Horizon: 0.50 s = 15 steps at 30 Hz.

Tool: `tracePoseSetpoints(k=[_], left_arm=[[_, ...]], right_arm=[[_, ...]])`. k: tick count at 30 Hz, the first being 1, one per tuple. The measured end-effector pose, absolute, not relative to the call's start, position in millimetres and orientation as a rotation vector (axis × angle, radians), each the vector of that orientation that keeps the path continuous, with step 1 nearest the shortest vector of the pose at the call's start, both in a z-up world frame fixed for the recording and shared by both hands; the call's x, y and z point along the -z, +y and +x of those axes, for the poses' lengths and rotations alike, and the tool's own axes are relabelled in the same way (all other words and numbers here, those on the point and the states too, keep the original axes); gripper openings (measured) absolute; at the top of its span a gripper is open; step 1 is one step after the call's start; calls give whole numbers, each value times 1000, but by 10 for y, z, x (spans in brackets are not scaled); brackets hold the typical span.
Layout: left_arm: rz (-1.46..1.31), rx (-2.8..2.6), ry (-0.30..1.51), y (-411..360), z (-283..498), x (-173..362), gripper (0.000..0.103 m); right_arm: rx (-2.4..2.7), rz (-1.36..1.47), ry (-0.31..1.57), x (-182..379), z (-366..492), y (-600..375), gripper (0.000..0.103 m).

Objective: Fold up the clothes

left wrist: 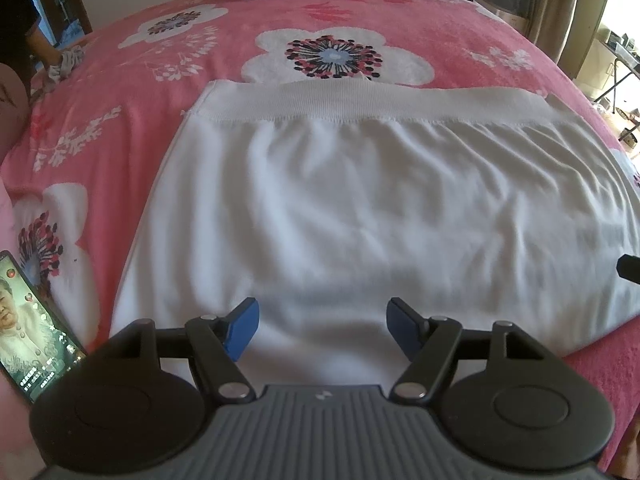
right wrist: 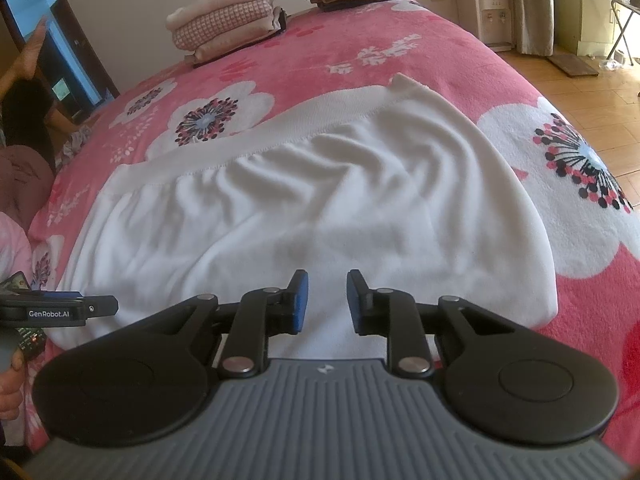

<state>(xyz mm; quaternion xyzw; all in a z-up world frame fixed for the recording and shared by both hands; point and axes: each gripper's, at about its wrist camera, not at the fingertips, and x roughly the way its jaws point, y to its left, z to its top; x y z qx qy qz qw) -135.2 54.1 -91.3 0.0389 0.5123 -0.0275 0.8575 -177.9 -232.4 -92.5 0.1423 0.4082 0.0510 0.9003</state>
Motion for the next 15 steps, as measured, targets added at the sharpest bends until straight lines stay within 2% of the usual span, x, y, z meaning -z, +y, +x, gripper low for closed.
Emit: tracePoseSetpoints(k=[15], left_arm=[[81, 55, 1079, 542, -1356, 912, 72]], right_arm=[[-104, 283, 842, 926, -1789, -2304, 23]])
